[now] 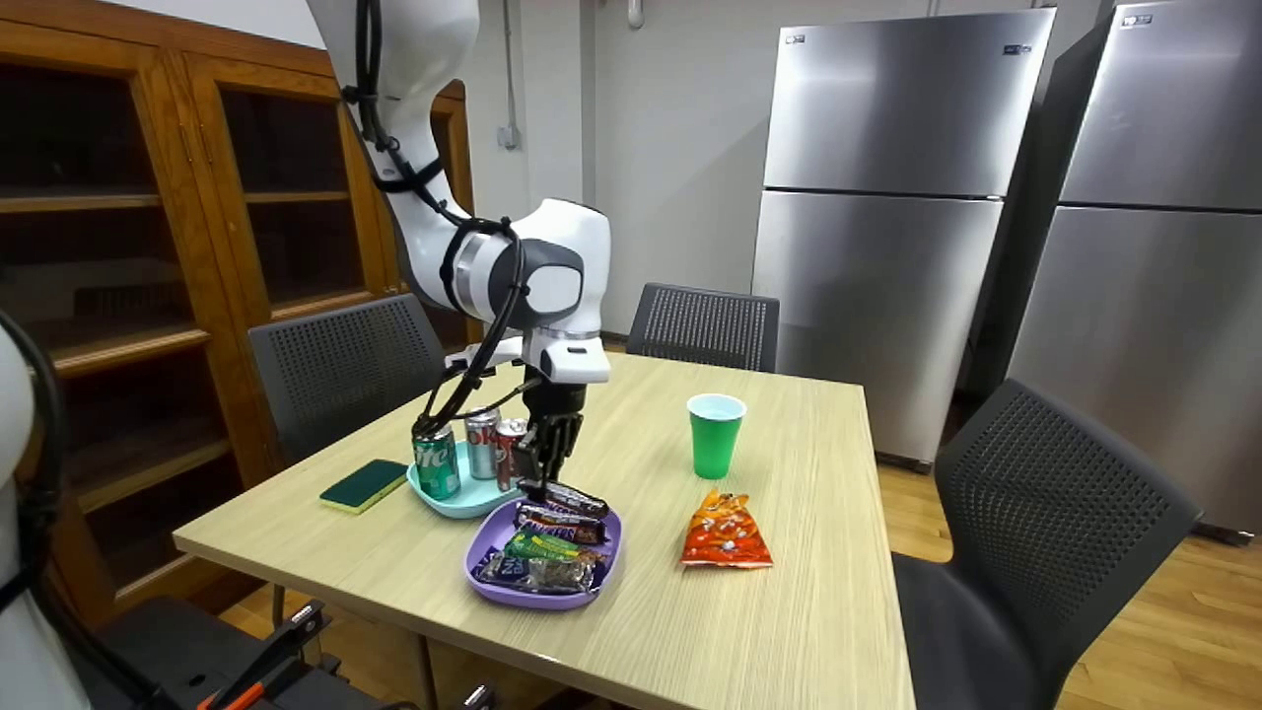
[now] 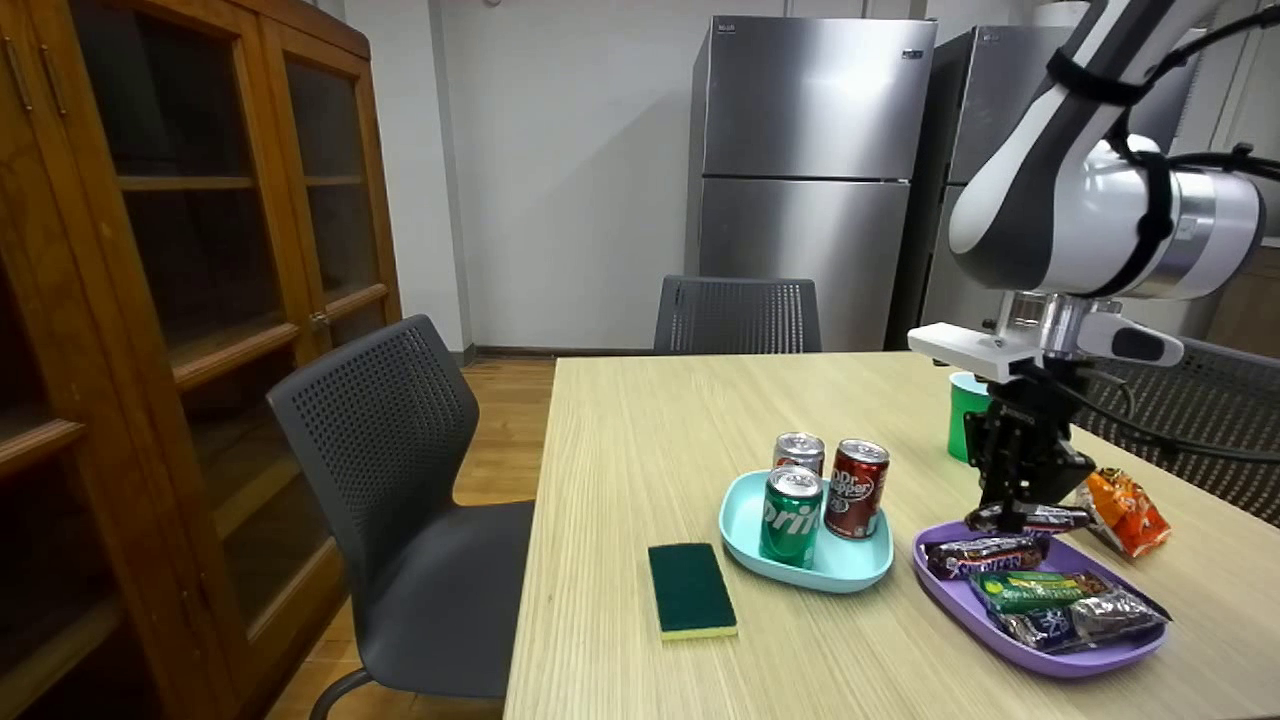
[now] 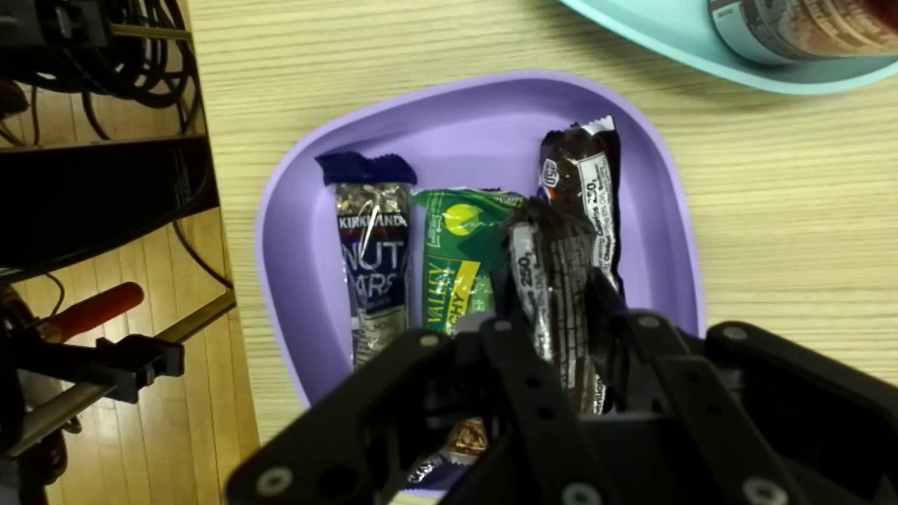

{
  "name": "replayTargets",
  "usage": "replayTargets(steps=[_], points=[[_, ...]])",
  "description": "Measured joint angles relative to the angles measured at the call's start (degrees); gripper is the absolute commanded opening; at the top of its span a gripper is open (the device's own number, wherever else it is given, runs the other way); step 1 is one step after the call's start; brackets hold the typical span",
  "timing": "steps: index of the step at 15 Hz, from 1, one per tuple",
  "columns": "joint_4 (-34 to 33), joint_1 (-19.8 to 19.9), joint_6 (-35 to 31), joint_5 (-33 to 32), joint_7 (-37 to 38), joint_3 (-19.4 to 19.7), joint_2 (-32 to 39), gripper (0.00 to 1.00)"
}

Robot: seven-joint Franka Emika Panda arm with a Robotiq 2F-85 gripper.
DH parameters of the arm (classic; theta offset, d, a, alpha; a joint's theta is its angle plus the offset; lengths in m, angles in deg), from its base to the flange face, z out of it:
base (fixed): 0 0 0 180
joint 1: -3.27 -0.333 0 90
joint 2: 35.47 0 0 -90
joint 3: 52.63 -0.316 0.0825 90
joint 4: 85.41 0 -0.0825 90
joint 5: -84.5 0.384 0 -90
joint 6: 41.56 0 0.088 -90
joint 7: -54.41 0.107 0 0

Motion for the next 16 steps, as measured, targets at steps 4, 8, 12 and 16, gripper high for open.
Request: replayTargets(steps=[4,8,12,16], points=[[1.3,0.0,-1.8,0.0,0.0,0.0,0.8,0.06],[2.1,0.0,-2.7,0.0,0.0,0.0,1.5,0.58],[2.6,0.0,-3.0,0.0,0.0,0.0,1.3,0.87],[3.8,0.0,-3.5,-0.1,0.0,0.1,-0.8,1.00]])
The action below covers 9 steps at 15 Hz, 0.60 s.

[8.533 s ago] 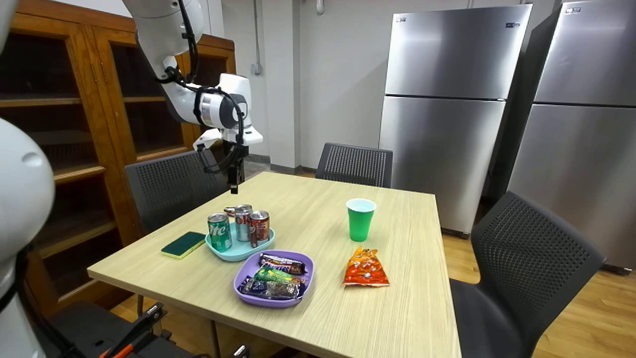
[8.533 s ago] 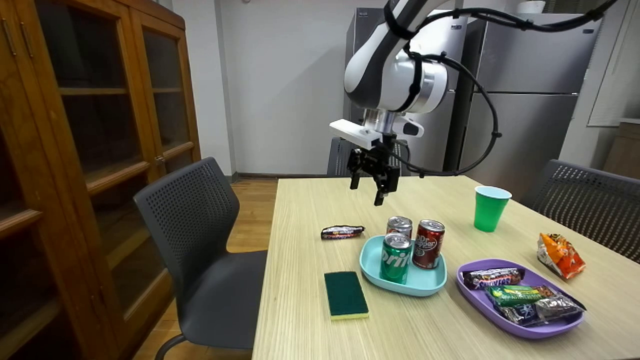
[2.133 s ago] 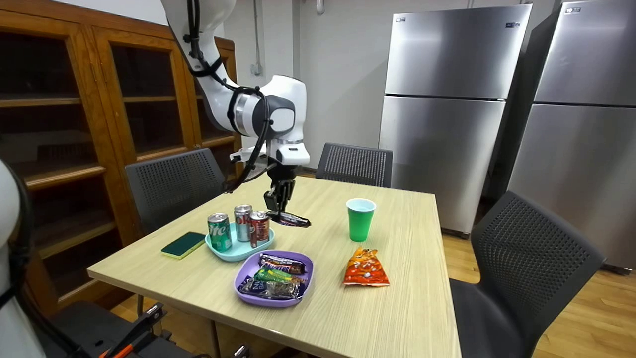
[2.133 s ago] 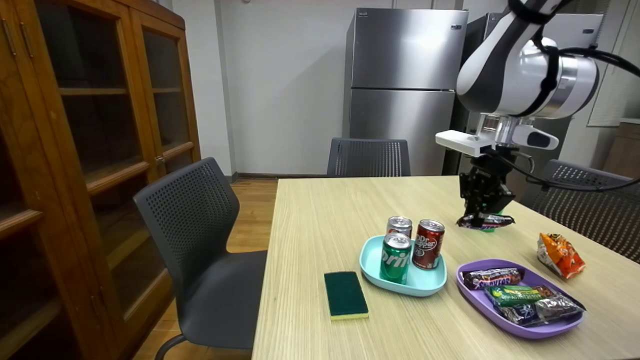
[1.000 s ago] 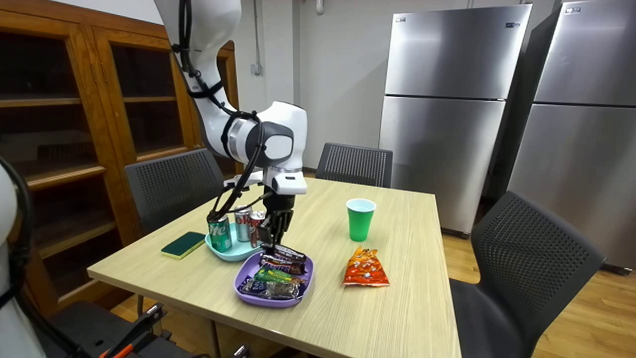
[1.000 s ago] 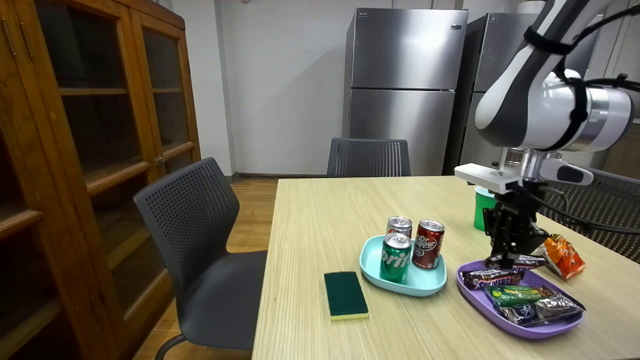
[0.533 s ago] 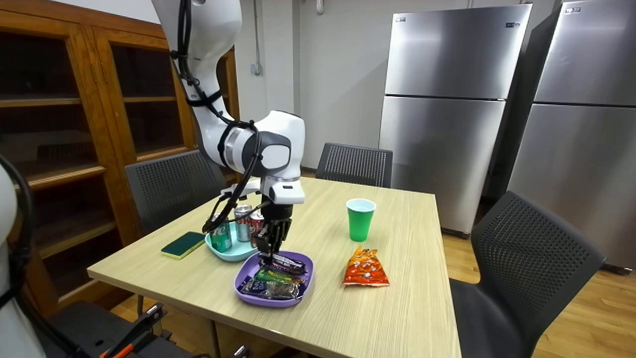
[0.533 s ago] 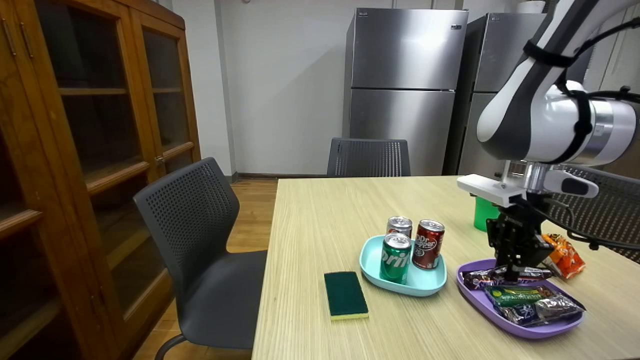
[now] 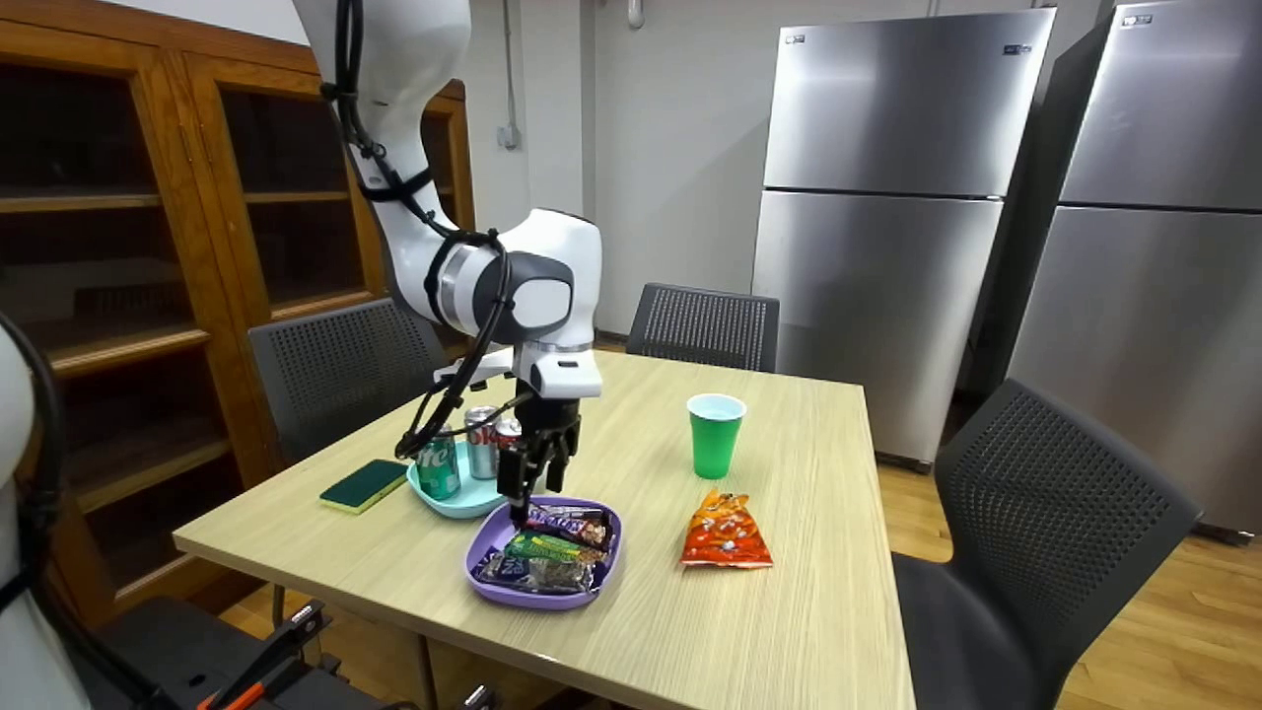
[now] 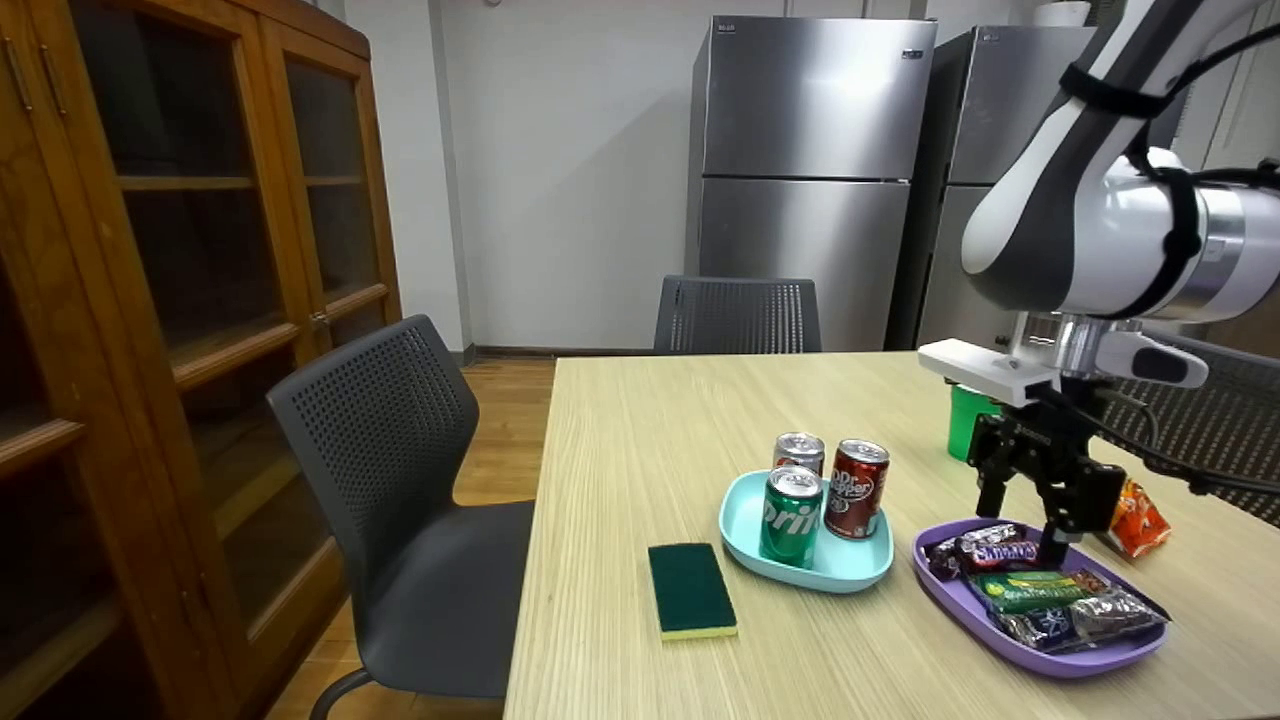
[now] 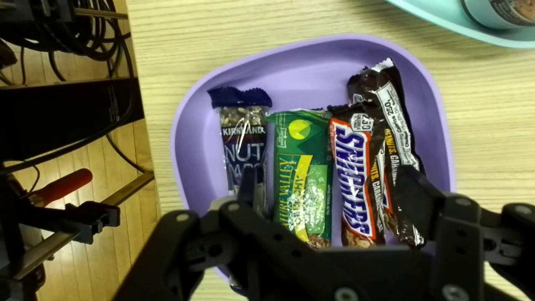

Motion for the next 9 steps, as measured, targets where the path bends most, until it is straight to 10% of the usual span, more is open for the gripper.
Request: replayTargets(steps=[9], points=[[5.9,0.0,0.4,-3.8,0.0,0.4,-10.3,1.00]])
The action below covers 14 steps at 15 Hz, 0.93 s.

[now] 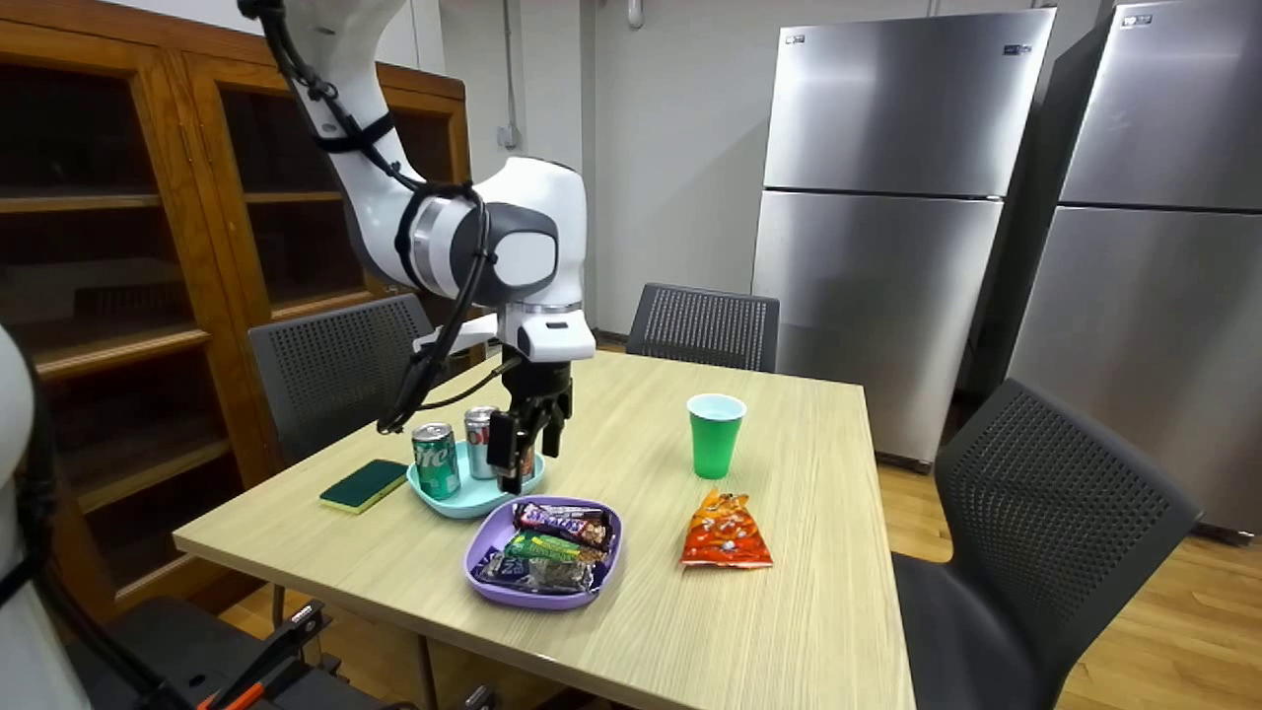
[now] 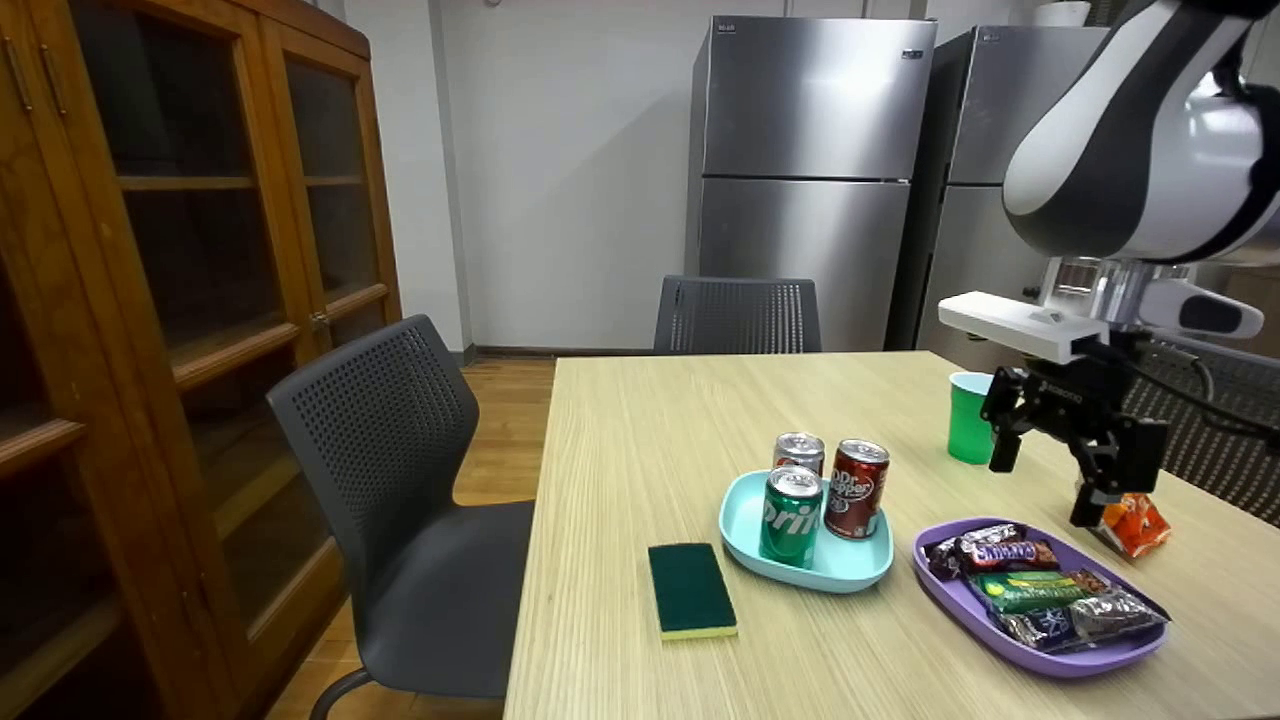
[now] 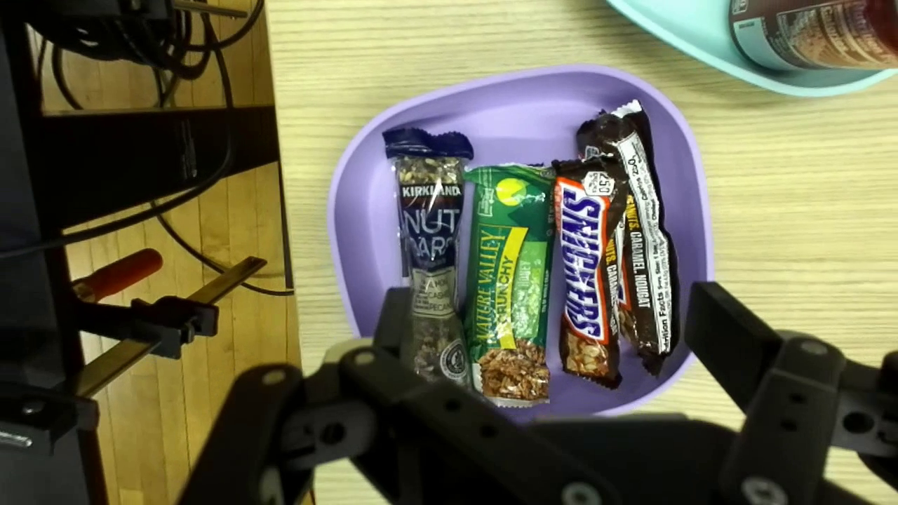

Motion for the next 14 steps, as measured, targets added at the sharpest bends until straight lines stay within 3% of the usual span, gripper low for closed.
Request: replayTargets(steps=[4,10,14], points=[[1.6,0.0,3.3,-0.9,-3.5,0.0,-4.7,1.00],[2.4,0.1,11.3,-0.9,-19.9,-0.6,-11.6,1.00],[2.4,0.3,15.5,-2.5,-26.8,-0.8,-14.3,1.00]])
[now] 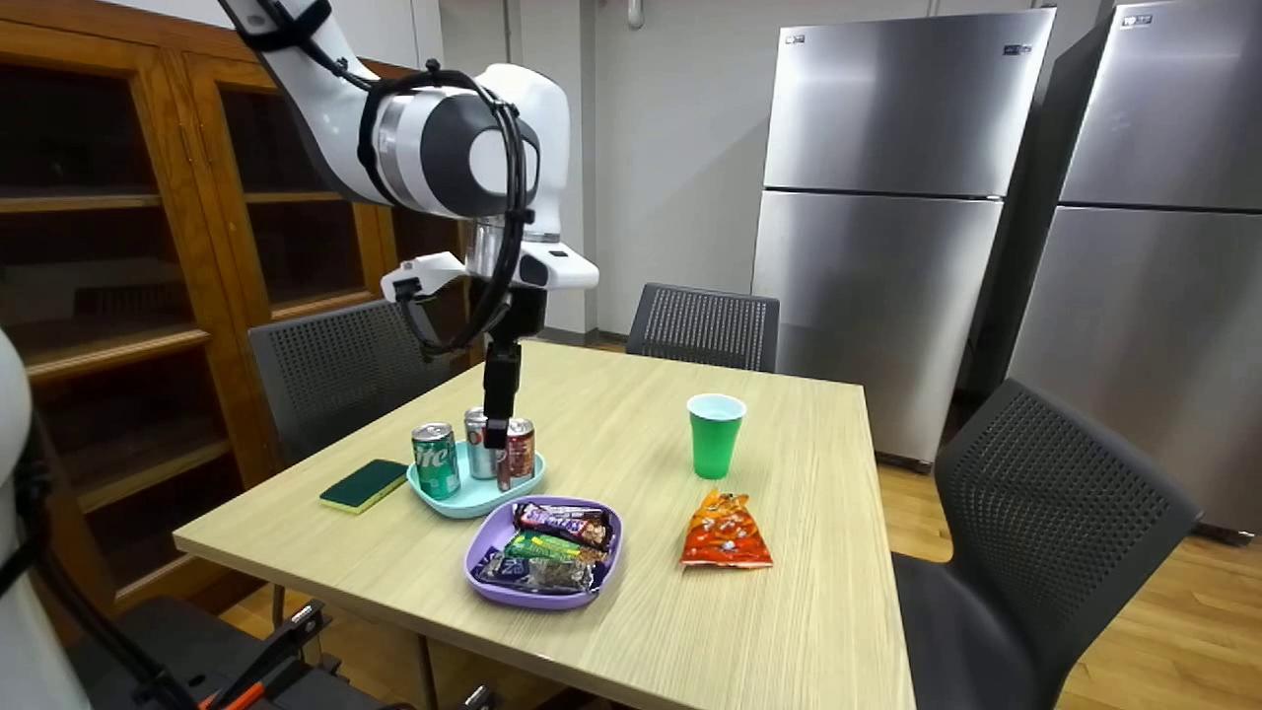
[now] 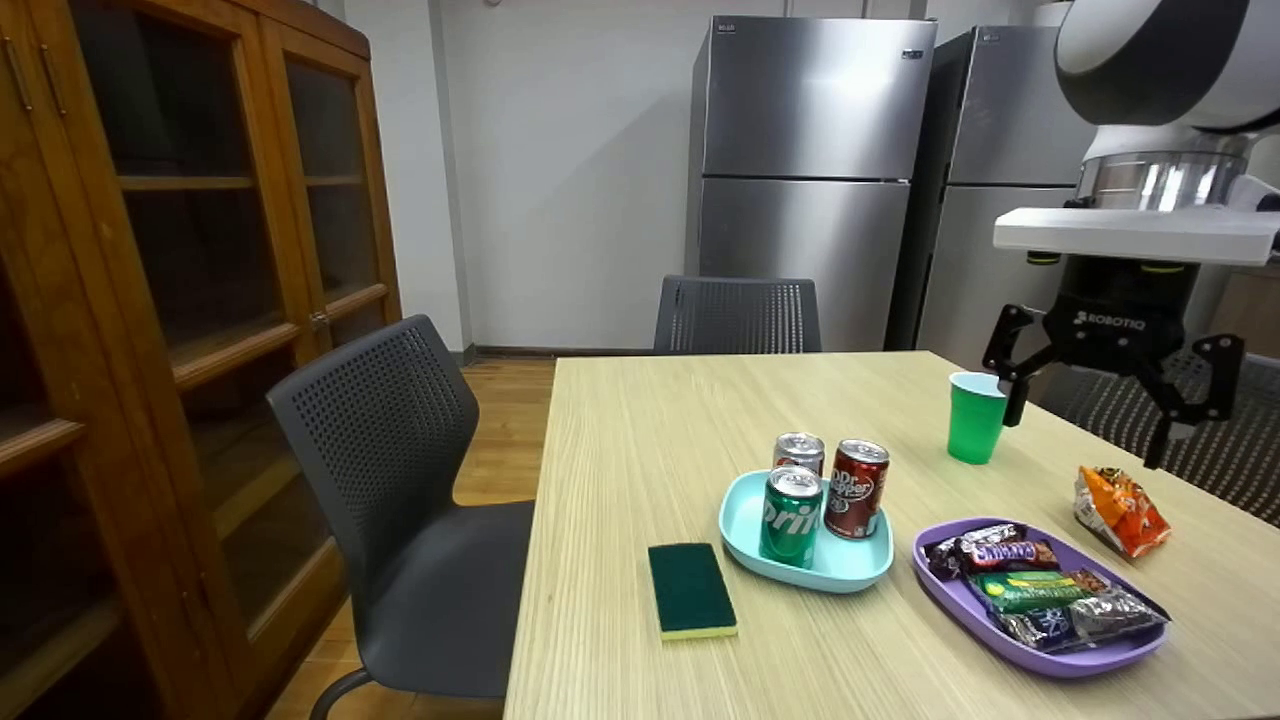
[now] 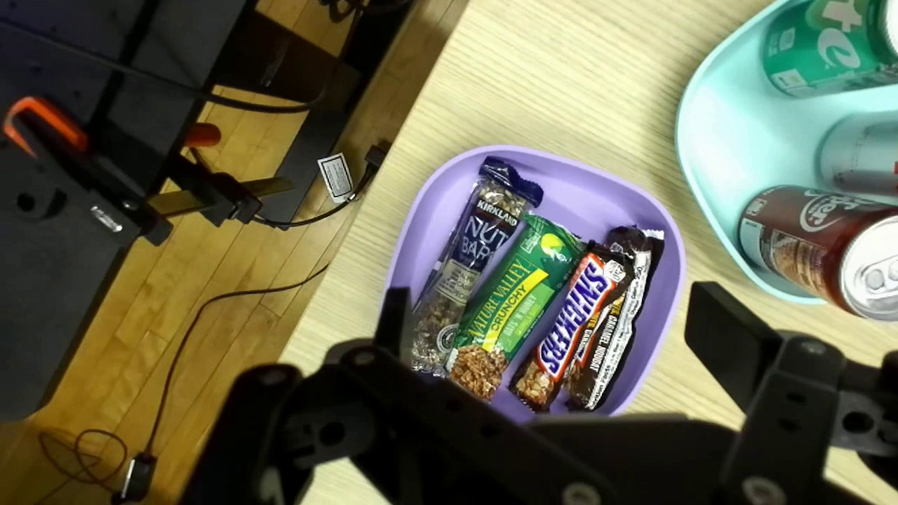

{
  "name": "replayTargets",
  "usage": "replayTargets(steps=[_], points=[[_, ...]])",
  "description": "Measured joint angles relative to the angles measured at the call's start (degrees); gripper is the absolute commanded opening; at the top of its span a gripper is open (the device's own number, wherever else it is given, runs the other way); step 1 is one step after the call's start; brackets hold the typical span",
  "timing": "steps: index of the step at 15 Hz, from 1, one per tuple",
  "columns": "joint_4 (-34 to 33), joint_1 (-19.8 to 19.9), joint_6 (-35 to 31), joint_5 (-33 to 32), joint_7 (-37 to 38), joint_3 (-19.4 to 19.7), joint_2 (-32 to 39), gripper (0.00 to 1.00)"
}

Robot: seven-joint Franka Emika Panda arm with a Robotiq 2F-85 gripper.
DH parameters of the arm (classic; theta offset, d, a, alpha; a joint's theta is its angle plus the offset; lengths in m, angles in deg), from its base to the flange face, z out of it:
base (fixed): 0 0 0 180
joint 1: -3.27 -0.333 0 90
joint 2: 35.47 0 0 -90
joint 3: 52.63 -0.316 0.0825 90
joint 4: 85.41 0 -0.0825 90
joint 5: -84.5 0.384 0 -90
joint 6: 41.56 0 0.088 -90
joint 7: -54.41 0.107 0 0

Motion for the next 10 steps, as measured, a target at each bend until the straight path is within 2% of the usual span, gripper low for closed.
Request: replayTargets(steps=[4,10], points=[[0.0,0.6,2.1,-0.3,-3.2,-0.3,-1.1,1.00],[0.0,0.7,2.2,-0.3,-3.5,-0.4,-1.1,1.00]])
